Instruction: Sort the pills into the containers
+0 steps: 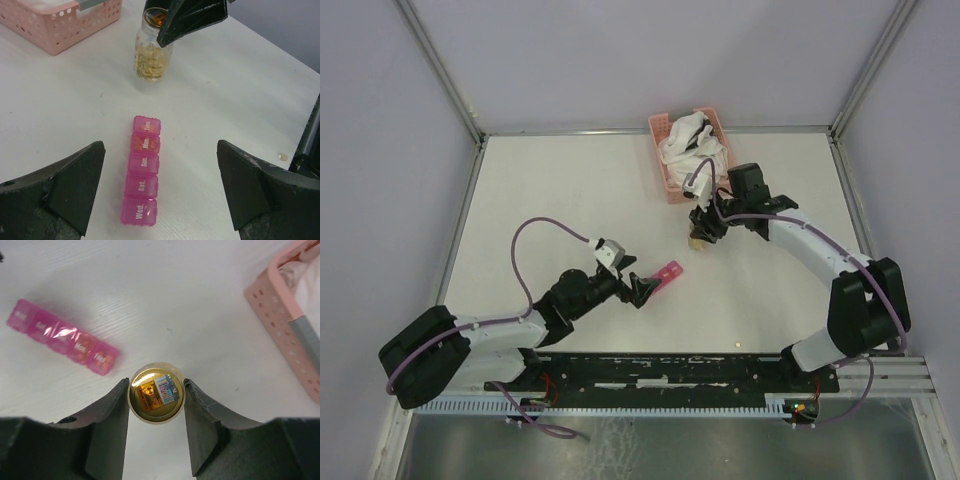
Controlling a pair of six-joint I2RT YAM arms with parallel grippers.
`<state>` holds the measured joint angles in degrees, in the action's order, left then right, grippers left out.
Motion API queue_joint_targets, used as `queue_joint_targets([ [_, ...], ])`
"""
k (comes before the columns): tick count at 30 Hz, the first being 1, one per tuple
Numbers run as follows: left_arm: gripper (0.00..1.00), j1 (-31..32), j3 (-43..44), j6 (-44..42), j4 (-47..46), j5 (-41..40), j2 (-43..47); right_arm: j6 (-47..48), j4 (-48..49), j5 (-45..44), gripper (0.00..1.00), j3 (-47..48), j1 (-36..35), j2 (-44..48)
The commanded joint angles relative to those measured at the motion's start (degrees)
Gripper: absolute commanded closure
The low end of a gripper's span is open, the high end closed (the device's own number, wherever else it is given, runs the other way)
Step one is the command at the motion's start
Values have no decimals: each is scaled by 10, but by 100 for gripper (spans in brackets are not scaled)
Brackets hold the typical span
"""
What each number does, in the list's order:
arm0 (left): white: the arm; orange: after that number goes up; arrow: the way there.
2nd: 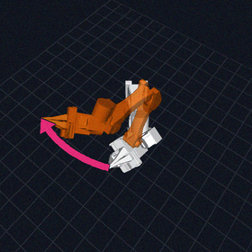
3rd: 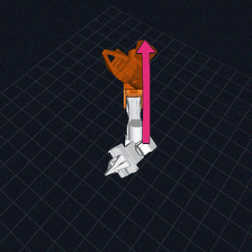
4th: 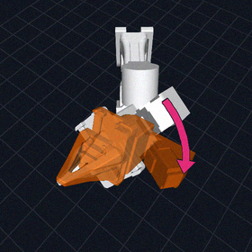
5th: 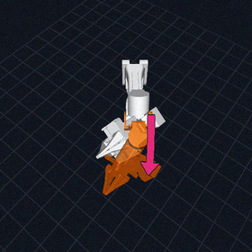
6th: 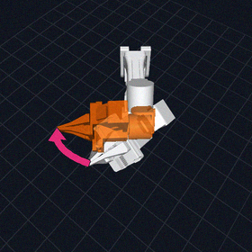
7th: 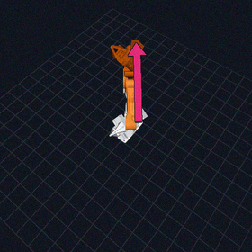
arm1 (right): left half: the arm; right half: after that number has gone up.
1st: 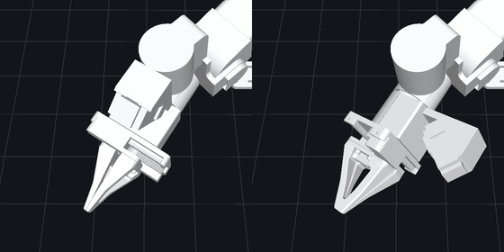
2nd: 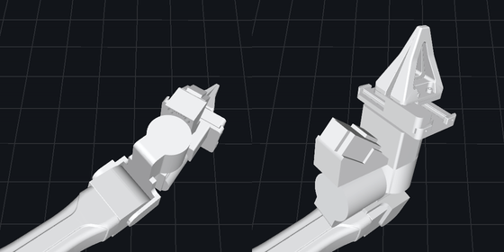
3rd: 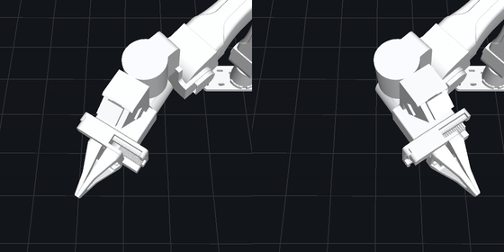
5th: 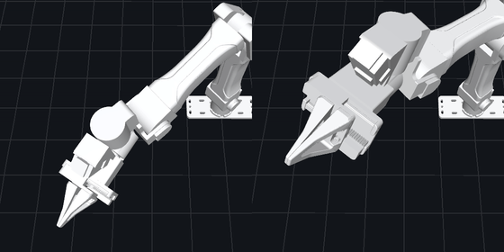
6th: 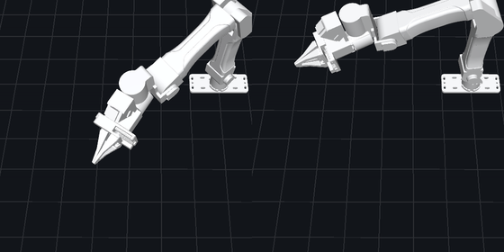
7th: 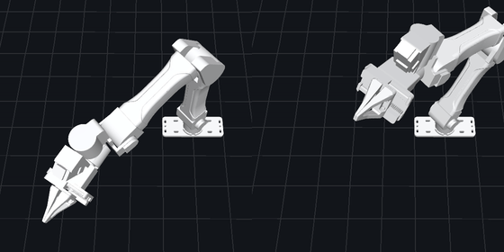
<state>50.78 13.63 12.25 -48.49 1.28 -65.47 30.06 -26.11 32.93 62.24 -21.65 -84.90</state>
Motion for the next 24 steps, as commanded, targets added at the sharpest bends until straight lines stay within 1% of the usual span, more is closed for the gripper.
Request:
queue_joint_targets([
  [1, 1, -6, -9, 39, 7, -71, 12, -6, 157, -73, 76, 27, -2, -50],
  [4, 1, -8, -17, 52, 5, -80, 21, -17, 164, -82, 73, 46, -2, -87],
  [7, 1, -10, -21, 56, 5, -80, 30, -25, 149, -80, 70, 66, -2, -124],
  [10, 1, -11, -22, 57, 9, -77, 40, -37, 154, -82, 68, 71, -2, -144],
  [11, 1, -11, -23, 58, 10, -76, 43, -40, 158, -84, 65, 70, -2, -146],
  [12, 1, -11, -24, 58, 12, -75, 46, -46, 162, -87, 56, 69, -2, -148],
  [14, 1, -12, -25, 58, 17, -77, 52, -47, 157, -91, 42, 69, -2, -148],
  [17, 1, -14, -24, 75, 26, -84, 59, -48, 133, -85, 20, 73, 5, -132],
  [18, 1, -17, -22, 81, 32, -85, 63, -49, 118, -81, 4, 79, 10, -123],
  [19, 1, -21, -16, 89, 41, -85, 68, -49, 103, -74, 0, 86, 15, -109],
  [21, 1, -33, 6, 92, 62, -71, 80, -42, 64, -65, 0, 103, 26, -86],
  [24, 1, -68, 54, 104, 113, -44, 100, -52, 31, -63, 0, 119, 45, -41],
])
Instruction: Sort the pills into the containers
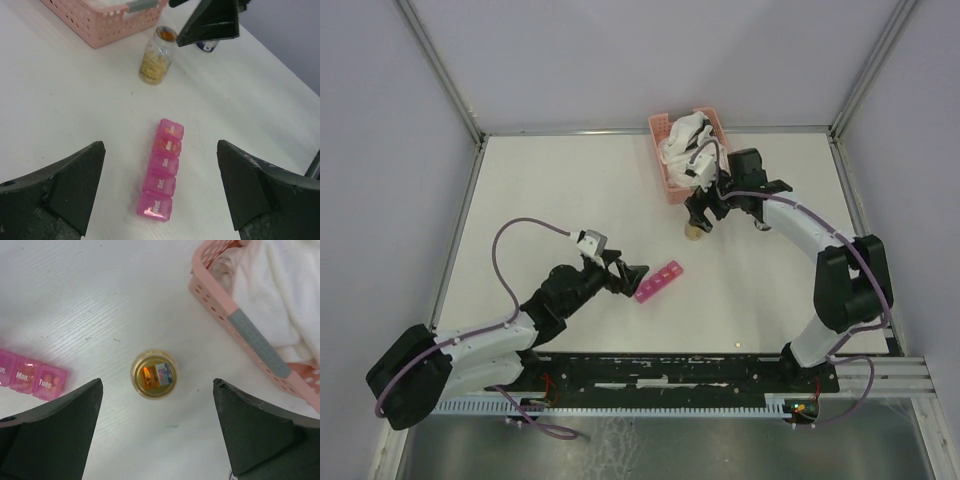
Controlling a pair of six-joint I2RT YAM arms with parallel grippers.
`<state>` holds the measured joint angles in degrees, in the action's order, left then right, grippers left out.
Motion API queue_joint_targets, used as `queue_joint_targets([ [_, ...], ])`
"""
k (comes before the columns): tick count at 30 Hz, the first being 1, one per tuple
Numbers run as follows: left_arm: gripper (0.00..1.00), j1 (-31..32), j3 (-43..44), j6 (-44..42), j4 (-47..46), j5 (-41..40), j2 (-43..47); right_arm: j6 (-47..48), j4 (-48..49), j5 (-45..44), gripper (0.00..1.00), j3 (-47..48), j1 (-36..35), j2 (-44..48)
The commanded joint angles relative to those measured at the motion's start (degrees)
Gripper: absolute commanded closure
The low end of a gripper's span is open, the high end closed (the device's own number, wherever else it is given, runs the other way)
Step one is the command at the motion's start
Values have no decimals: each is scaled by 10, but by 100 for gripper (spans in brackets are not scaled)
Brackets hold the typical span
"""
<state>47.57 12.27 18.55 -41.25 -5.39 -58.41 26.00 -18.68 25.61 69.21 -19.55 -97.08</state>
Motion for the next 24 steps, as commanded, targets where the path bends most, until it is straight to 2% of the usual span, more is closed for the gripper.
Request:
queue_joint_targets([
  [1, 1, -54, 87, 49, 59, 36, 35, -18, -59, 7, 0, 59, 31, 94],
  [6, 1, -132, 189, 80, 171, 71, 55, -121, -89, -108, 0, 104, 65, 142],
  [11, 1, -143, 322, 62, 339, -8, 54, -125, -97, -115, 0, 119, 75, 215],
  [13, 1, -143, 371, 55, 387, -34, 56, -154, -115, -112, 0, 153, 76, 227],
  [18, 1, -143, 440, 35, 434, -45, 78, -262, -143, -147, 0, 206, 76, 249],
  [24, 1, -143, 461, 25, 460, -38, 104, -280, -165, -142, 0, 221, 76, 274],
])
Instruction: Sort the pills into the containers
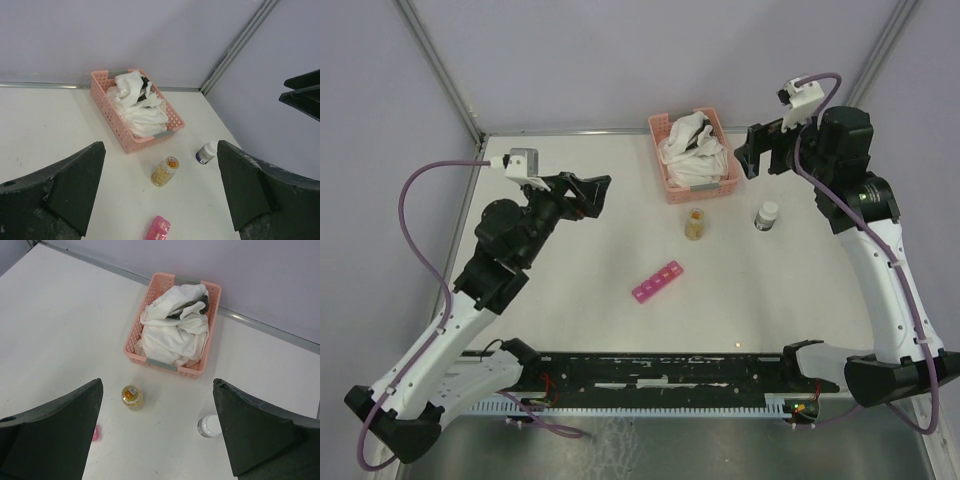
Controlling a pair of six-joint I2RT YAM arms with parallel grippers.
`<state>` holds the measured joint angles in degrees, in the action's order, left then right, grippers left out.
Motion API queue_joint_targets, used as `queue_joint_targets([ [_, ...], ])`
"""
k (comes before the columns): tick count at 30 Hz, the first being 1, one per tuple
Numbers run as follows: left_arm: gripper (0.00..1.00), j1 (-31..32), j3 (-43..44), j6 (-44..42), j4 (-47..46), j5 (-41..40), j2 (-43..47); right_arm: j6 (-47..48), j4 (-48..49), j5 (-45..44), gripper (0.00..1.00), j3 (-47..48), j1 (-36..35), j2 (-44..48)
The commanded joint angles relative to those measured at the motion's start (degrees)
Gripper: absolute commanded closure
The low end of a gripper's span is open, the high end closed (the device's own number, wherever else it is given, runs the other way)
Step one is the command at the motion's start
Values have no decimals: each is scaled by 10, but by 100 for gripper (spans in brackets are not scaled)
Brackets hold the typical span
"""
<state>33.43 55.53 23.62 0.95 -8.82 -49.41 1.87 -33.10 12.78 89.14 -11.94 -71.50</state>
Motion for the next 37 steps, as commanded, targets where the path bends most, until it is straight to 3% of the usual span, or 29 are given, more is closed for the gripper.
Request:
queue_joint_targets([
  [1, 1, -2, 30, -27, 42, 0, 17, -34, -22, -8, 0, 22, 0, 20],
  [8, 1, -2, 27, -36, 53, 8, 35, -33, -32, 38, 0, 23, 0, 32],
  [37, 1, -2, 5, -52, 52, -3, 46, -45, -13, 29, 0, -7, 0, 39],
])
